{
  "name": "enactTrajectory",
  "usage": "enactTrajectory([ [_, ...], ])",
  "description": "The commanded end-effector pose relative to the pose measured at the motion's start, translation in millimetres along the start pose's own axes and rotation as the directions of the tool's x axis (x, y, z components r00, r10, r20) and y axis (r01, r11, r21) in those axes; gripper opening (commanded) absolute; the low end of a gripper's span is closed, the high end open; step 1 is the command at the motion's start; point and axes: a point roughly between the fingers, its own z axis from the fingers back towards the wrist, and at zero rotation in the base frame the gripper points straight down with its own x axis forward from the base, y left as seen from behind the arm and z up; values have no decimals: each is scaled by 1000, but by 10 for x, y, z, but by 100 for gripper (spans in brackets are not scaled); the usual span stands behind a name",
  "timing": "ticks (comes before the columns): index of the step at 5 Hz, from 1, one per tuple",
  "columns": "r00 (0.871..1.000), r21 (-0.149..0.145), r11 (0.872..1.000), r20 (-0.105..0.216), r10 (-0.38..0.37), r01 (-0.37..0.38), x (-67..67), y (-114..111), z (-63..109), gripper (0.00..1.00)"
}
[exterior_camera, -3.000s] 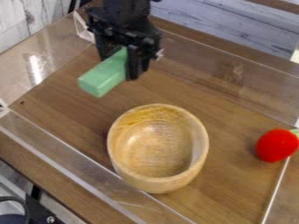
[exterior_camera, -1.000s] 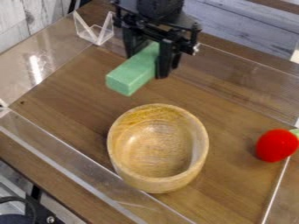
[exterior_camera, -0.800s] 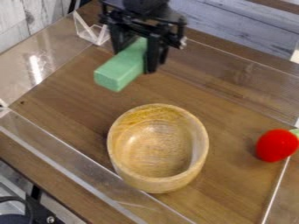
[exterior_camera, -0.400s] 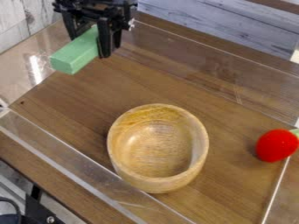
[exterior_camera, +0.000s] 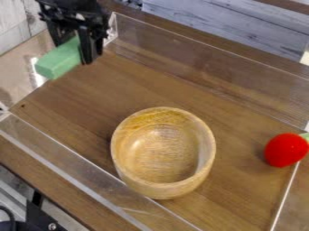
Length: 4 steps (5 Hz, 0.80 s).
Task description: Remove the green block from the brown bowl and put it on the table
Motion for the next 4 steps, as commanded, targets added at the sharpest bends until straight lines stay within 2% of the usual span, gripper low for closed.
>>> enactTrajectory([
  [1,999,15,1000,39,-26,26,93,-27,-27,0],
  [3,999,9,999,21,-31,31,166,-96,-294,0],
  [4,1000,4,1000,14,10,-10,172,-33,-420,0],
])
